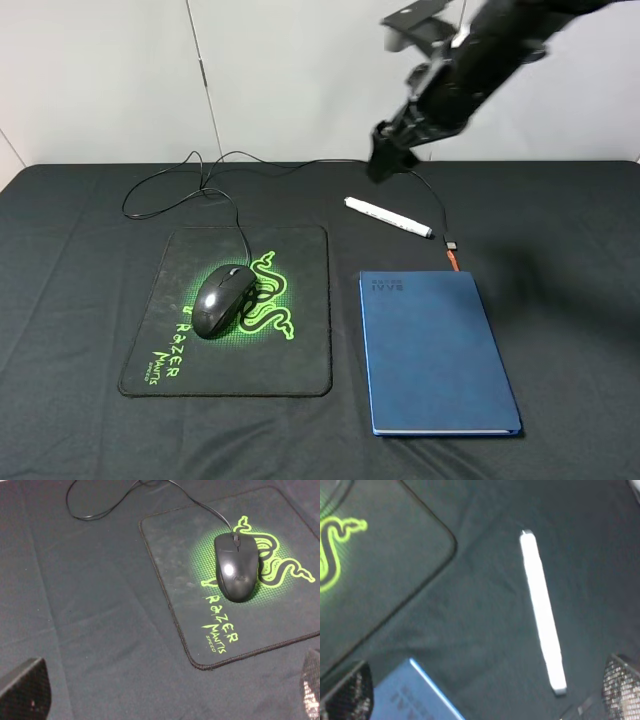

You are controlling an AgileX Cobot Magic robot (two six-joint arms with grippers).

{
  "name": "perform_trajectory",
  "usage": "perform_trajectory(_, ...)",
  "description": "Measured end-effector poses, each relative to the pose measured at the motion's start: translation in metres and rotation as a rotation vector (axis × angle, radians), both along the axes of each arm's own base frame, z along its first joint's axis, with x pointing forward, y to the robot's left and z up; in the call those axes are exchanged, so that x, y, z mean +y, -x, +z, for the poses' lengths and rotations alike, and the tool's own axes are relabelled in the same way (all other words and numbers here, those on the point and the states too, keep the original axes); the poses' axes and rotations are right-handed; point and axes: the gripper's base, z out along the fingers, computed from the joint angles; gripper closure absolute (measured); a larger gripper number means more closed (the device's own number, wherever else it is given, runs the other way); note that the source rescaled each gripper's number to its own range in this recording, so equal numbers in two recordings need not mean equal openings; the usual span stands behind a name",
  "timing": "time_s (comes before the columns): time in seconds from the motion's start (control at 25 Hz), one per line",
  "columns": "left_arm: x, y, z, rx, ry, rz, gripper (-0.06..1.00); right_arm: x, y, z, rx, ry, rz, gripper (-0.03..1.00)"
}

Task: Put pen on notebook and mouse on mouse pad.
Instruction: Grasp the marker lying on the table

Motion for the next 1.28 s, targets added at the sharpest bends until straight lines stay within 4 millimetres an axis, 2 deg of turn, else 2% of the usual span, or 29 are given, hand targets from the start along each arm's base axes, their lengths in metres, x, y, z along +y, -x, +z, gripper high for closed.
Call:
perform_trajectory(0.32, 0.000, 0.000, 0.000, 0.000, 0.000, 0.000, -0.06, 0.022, -0.044, -0.027, 0.032, 0.025, 0.023, -0.03)
perform_trajectory(0.56, 0.000, 0.000, 0.000, 0.000, 0.000, 0.000, -0.06, 0.029, -0.064, -0.067, 0.075, 0.075, 0.039, -0.03)
perform_trajectory(0.76, 0.000, 0.000, 0.000, 0.000, 0.000, 0.000, -0.06, 0.026, -0.069, -0.101, 0.121, 0.146, 0.054, -0.03)
perform_trajectory(0.88, 0.000, 0.000, 0.000, 0.000, 0.000, 0.000, -0.06, 0.019, -0.074, -0.115, 0.142, 0.156, 0.037, -0.03)
perform_trajectory(1.28, 0.000, 0.000, 0.000, 0.000, 0.000, 0.000, -0.06, -0.002, -0.090, -0.139, 0.148, 0.153, -0.024, -0.03)
